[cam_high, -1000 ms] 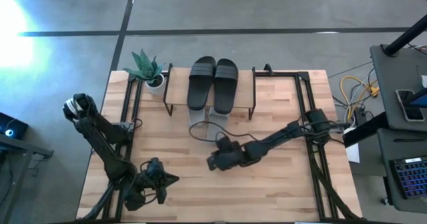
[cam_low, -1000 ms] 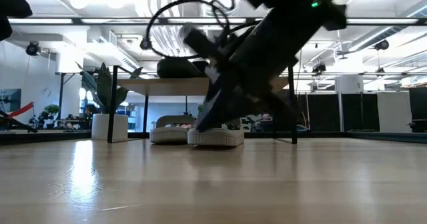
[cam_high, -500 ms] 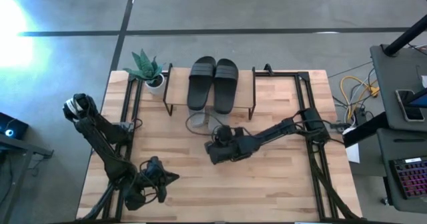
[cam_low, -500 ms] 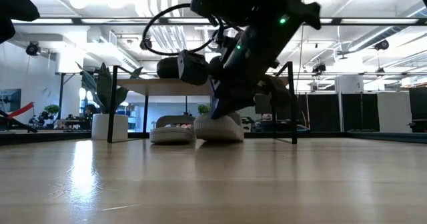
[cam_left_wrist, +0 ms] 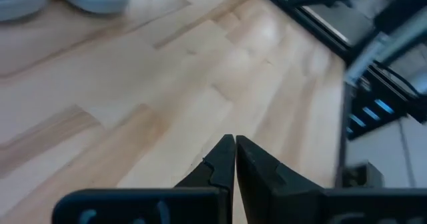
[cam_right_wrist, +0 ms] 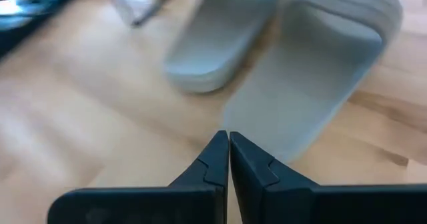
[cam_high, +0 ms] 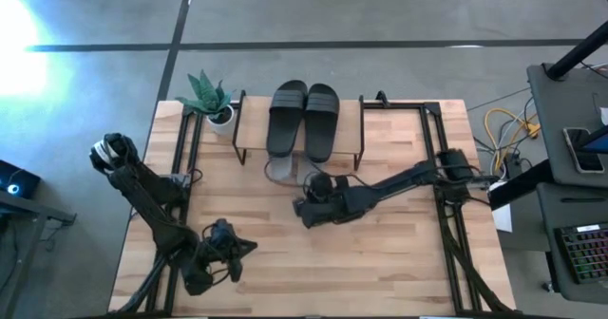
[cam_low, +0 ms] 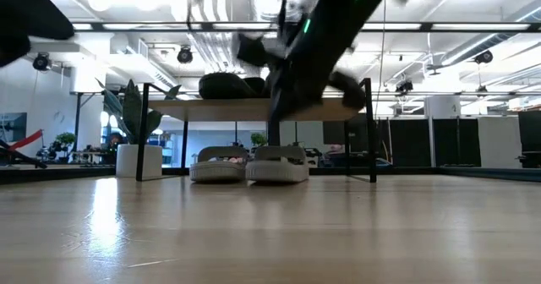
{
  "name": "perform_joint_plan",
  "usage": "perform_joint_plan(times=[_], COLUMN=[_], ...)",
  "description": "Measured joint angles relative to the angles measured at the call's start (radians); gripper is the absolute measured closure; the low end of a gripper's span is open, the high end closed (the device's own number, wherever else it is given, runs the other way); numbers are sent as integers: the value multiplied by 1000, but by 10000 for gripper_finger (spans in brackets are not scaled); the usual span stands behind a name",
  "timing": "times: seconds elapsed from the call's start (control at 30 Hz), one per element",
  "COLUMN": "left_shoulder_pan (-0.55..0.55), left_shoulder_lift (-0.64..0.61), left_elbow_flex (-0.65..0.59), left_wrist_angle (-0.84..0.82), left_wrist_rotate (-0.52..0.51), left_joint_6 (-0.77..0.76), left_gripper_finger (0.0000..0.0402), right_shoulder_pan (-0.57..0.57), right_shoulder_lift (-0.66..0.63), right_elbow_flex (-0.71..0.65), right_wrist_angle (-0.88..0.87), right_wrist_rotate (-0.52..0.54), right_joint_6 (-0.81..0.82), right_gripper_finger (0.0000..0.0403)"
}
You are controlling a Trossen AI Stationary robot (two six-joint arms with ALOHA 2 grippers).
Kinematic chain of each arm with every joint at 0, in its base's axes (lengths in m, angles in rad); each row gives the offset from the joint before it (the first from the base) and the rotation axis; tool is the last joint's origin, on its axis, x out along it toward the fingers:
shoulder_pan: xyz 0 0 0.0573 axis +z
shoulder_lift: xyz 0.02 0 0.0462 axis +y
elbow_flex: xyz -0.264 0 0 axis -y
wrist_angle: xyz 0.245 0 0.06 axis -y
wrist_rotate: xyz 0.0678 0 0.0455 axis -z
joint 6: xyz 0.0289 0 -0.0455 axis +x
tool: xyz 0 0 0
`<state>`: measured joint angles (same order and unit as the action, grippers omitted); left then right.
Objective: Pick and place slides into the shelf
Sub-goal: Put the gray slippers under the shelf
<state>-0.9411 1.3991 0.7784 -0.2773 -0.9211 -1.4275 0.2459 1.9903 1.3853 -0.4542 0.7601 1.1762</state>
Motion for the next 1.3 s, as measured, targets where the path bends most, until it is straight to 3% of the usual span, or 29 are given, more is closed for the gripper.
perform_joint_plan(times=[0.2, 0.4, 0.53, 0.83, 1.07, 1.3], left_shoulder_pan=[121, 238, 248, 237, 235, 234], left_shoulder_lift=[0, -5, -26, -48, -47, -47], left_elbow_flex=[-1, 3, 5, 7, 7, 5], left_wrist_angle=[-39, -21, 24, 69, 81, 77], left_wrist_rotate=[97, 185, 191, 194, 193, 193], left_joint_6=[34, 197, 229, 237, 238, 265], left_gripper_finger=[402, 402, 402, 402, 402, 402], right_shoulder_pan=[97, 141, 119, -1, -70, -98], right_shoulder_lift=[-157, -220, -170, -12, 64, 88], right_elbow_flex=[0, -7, -35, -55, -55, -53], right_wrist_angle=[-72, -234, -207, 9, 23, 20], right_wrist_rotate=[0, -58, -197, -296, -287, -156], right_joint_6=[-101, 36, 80, -32, -58, -69], right_gripper_finger=[394, 394, 394, 394, 394, 394])
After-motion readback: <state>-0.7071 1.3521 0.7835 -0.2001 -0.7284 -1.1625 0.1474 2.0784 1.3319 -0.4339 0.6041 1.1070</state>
